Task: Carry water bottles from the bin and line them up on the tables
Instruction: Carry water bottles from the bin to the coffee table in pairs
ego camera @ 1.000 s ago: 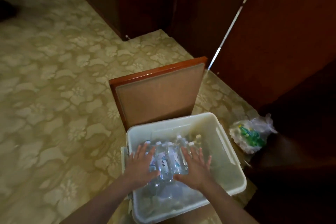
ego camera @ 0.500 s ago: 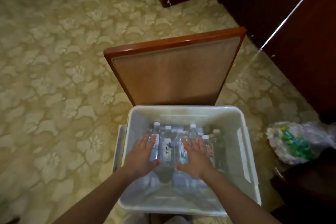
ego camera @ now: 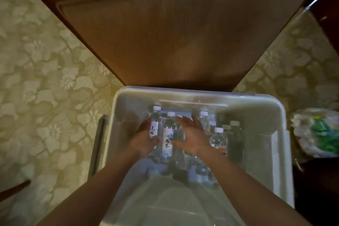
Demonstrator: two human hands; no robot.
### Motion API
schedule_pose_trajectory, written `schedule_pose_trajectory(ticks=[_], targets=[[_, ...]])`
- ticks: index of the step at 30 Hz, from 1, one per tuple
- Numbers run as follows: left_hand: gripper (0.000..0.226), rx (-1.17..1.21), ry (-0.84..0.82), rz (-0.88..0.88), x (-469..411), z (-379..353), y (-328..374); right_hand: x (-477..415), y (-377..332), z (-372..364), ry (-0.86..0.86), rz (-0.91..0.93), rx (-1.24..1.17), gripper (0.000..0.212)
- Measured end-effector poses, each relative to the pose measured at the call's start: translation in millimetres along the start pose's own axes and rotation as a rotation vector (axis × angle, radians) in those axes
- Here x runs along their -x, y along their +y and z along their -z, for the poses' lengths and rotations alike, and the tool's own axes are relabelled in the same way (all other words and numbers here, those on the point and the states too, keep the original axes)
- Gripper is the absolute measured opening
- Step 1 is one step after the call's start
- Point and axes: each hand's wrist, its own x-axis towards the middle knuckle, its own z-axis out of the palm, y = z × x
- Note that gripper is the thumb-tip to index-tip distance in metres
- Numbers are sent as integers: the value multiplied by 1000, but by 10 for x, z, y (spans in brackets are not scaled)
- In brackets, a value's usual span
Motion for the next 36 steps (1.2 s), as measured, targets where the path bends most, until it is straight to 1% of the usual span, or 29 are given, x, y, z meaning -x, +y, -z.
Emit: schedule_pose_trajectory(ticks=[3, 7, 9, 13, 18, 22, 24, 27, 29, 31, 32, 34, 36], targets=[[82, -50, 20, 33, -126, -90, -69, -184, 49, -74, -18, 30, -5, 94], [79, -4, 45, 82, -234, -174, -140, -357, 38, -96, -68, 30, 0, 100], [75, 18, 56, 122, -275, -203, -164, -390, 10, -62, -121, 18, 9, 107], [70, 52, 69, 202, -341, -252, -158, -452, -15, -21, -203, 62, 166, 120], [70, 76, 118, 222, -390, -284, -122, -507, -12, -82, -170, 83, 173, 126], [87, 57, 144, 226, -400, -279, -132, -439, -13, -133, -99, 97, 133, 125], [93, 55, 161, 217, -367, -287, -160, -322, -38, -137, -44, 111, 82, 122], [95, 34, 203, 174, -255, -335, -148, -102, -86, -175, 49, 87, -22, 121], [87, 79, 228, 143, -175, -354, -140, 15, -108, -239, 125, 50, -83, 122], [66, 116, 269, 85, -139, -364, -186, 107, -127, -327, 154, 14, -186, 120], [62, 116, 276, 72, -135, -375, -227, 152, -143, -371, 157, -6, -252, 118], [69, 104, 255, 65, -119, -382, -284, 231, -188, -442, 174, -57, -399, 109], [74, 126, 238, 93, -51, -385, -256, 256, -220, -492, 224, -109, -534, 95]])
